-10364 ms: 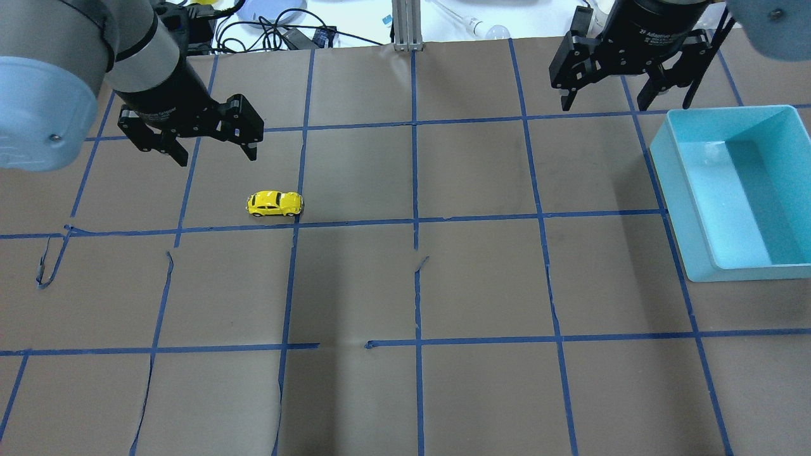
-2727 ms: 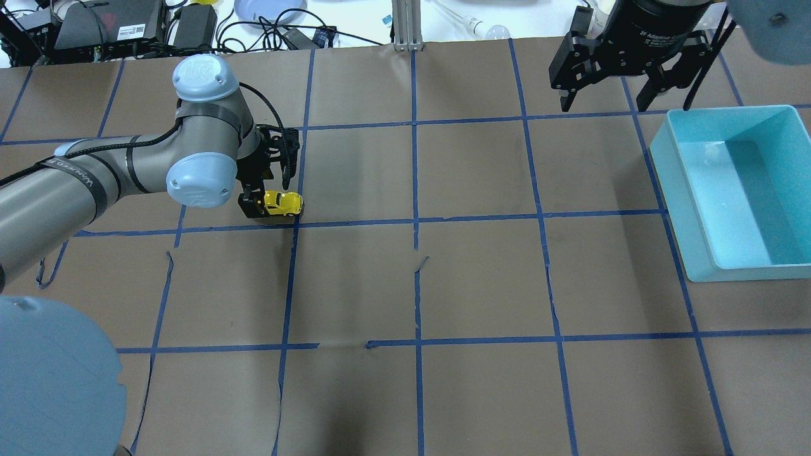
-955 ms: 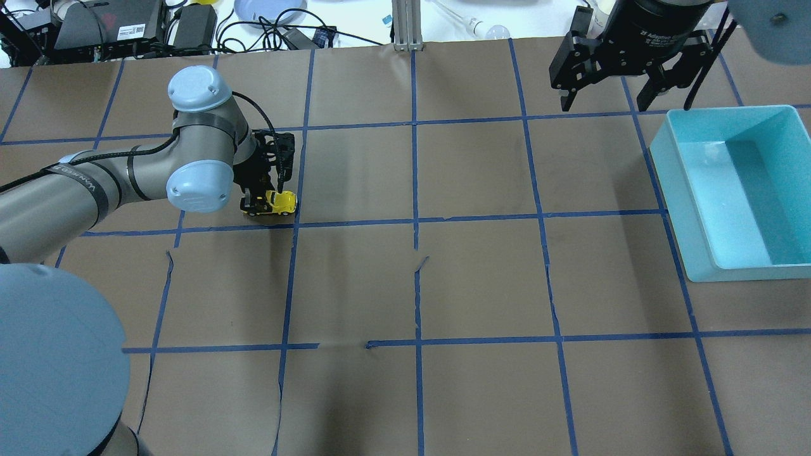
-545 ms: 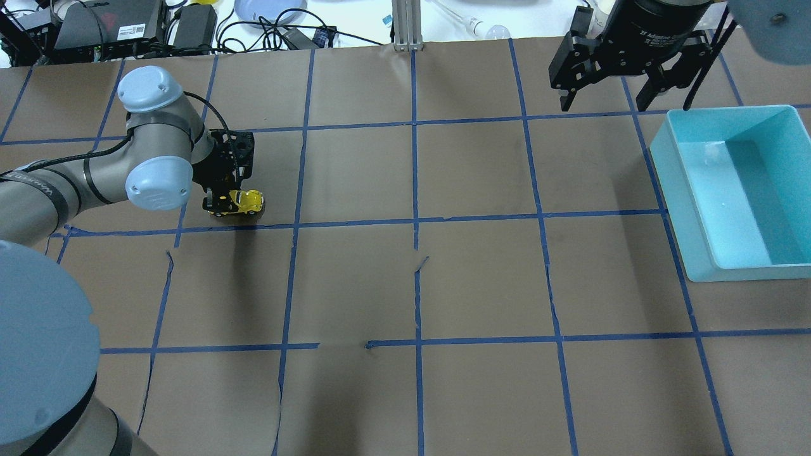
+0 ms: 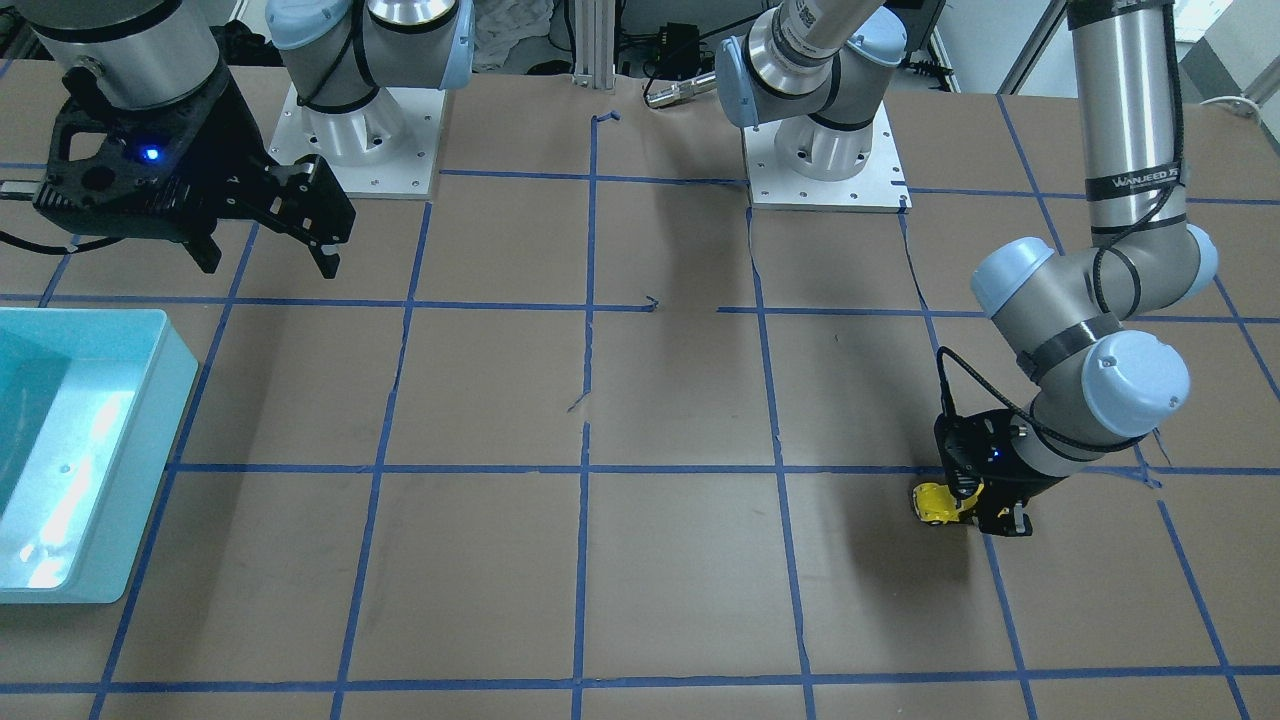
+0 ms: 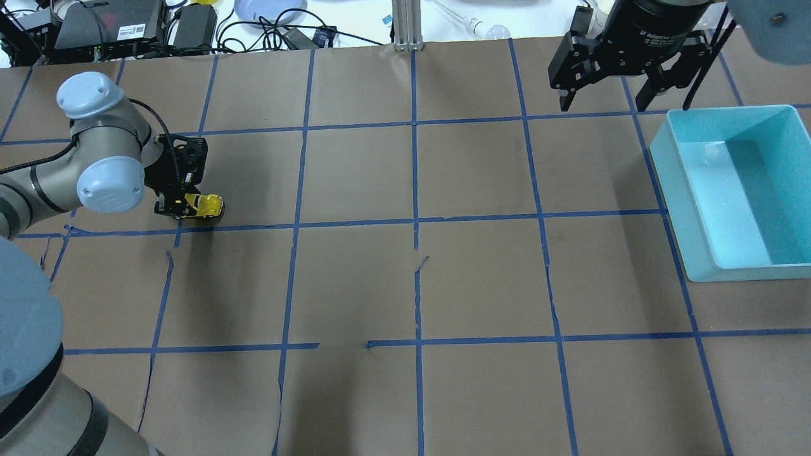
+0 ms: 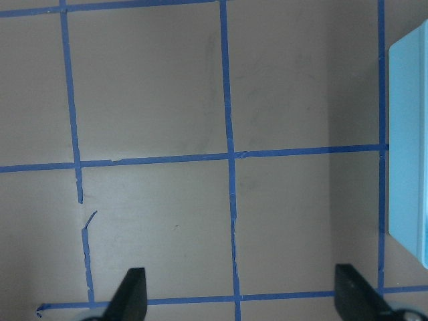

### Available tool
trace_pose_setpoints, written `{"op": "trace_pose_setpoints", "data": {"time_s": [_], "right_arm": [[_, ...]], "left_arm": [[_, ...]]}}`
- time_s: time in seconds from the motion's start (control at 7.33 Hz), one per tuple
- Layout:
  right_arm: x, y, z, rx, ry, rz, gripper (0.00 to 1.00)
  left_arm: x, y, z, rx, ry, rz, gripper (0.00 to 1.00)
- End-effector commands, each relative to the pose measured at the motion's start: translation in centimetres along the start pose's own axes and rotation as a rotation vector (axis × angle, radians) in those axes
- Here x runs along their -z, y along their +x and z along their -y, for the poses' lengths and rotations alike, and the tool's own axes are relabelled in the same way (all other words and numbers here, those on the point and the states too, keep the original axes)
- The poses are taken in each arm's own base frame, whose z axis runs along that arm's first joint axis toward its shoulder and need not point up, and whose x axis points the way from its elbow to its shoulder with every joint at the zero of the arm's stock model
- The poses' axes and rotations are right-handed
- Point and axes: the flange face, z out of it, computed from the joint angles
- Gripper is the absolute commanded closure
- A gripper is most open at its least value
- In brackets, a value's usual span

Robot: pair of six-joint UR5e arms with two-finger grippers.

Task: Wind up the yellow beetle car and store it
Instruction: 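Drag the car backward along the table toward the robot with the left gripper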

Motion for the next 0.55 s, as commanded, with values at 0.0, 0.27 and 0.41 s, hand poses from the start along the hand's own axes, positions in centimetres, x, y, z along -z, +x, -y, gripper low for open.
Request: {"op": "trace_pose_setpoints", "data": {"time_s": [0.0,0.27,0.41], "right_arm": [[0.0,0.0,0.0,0.002,-0.001,0.0,0.0],[0.0,0.0,0.0,0.003,-0.001,-0.001,0.0],[0.0,0.0,0.0,0.003,-0.001,-0.001,0.0]], "left_arm": [[-0.3,0.2,-1.5,-0.004,0.002,-0.006,0.33],[0.6,0.1,-1.5,-0.001,-0.001,0.011,0.14],[0.8,0.1,-1.4,-0.002,-0.001,0.015,0.15]]}}
